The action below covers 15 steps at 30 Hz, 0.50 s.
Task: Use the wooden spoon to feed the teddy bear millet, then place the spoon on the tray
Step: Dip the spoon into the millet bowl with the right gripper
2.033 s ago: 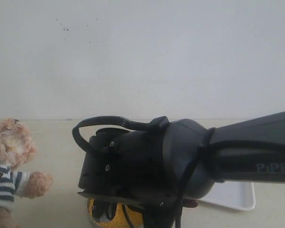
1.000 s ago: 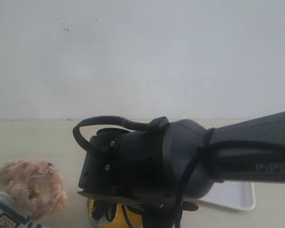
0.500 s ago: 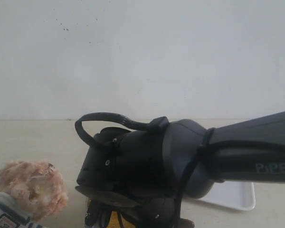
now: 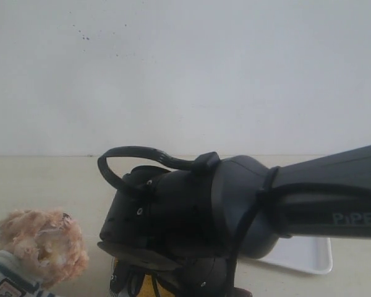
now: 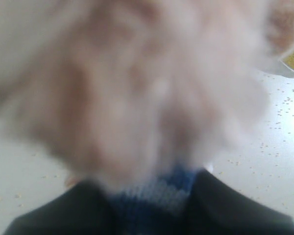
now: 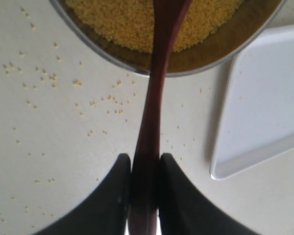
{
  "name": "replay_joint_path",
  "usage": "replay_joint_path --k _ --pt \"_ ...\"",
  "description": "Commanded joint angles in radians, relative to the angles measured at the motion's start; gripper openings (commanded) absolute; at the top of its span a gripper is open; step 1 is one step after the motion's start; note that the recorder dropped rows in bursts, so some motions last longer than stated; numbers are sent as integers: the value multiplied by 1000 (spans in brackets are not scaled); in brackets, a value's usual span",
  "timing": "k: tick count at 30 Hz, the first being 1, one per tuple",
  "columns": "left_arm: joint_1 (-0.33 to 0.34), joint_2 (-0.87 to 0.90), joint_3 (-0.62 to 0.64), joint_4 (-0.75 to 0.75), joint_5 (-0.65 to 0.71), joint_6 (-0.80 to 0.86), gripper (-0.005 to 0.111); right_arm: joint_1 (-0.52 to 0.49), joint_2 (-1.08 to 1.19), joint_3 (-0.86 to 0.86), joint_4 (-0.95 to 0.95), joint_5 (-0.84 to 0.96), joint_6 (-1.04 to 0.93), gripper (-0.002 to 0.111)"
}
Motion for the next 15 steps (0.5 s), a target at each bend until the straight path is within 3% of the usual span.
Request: replay_joint_path --k 1,7,15 --pt "2 -4 -8 -4 10 5 4 1 -1 -7 15 0 13 4" --pt "2 -4 -8 -4 10 5 4 -1 -1 -75 69 4 15 4" --pt "2 -4 -8 -8 16 5 4 -91 -1 -105 247 21 -9 4"
